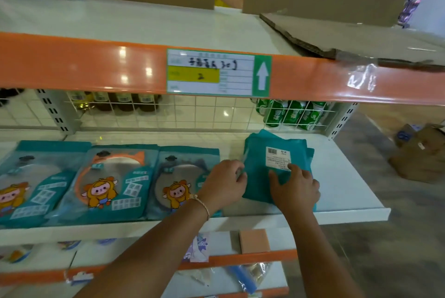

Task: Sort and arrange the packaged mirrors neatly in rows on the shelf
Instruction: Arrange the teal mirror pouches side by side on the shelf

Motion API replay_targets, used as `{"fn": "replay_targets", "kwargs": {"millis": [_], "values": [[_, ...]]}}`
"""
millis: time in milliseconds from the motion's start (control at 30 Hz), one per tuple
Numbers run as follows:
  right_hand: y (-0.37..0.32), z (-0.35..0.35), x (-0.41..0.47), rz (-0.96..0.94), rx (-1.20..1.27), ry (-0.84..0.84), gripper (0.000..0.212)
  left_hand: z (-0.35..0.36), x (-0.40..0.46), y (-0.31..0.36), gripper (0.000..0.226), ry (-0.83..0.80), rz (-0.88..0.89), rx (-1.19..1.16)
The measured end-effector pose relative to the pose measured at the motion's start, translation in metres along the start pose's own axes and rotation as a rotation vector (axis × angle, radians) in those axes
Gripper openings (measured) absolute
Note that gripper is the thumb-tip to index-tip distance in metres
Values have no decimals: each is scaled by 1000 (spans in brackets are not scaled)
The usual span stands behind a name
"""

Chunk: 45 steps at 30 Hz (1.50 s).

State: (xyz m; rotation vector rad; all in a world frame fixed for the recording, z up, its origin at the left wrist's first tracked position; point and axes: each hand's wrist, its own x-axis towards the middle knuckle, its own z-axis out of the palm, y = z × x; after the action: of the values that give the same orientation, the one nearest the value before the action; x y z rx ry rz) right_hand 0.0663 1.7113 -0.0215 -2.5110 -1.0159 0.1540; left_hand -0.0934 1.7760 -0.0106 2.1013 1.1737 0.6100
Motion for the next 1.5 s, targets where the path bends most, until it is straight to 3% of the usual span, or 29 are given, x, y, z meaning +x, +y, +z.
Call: {"fn": "replay_targets", "kwargs": {"millis": [300, 533, 633, 767, 933, 1033, 1133, 1300, 1500], "values": [[33, -13, 43, 64, 205, -185, 97, 23, 22, 19, 37, 13, -57, 110], [32, -31, 46, 99, 463, -226, 104, 21, 28, 14, 31, 8, -74, 93], [30, -39, 44, 101, 540, -186, 90, 19, 29, 12, 27, 26, -51, 79], [25, -48, 39, 268, 900, -248, 60, 15, 32, 10, 24, 33, -37, 37], [14, -41, 21, 354, 1130, -274, 58, -11, 30, 16, 32, 43, -72, -30], [-2, -35, 5, 314, 1194, -299, 61, -30, 27, 14, 26, 18, -289, -305], [-18, -28, -10, 260, 1188, -348, 60, -49, 22, 2, 21, -40, -522, -706], [-47, -21, -31, 186, 1029, -447, 15, -78, 0, -32, 20, 42, -550, -642], [-82, -7, -54, 178, 1079, -580, 16, -114, -32, -70, 15, 50, -578, -712]]}}
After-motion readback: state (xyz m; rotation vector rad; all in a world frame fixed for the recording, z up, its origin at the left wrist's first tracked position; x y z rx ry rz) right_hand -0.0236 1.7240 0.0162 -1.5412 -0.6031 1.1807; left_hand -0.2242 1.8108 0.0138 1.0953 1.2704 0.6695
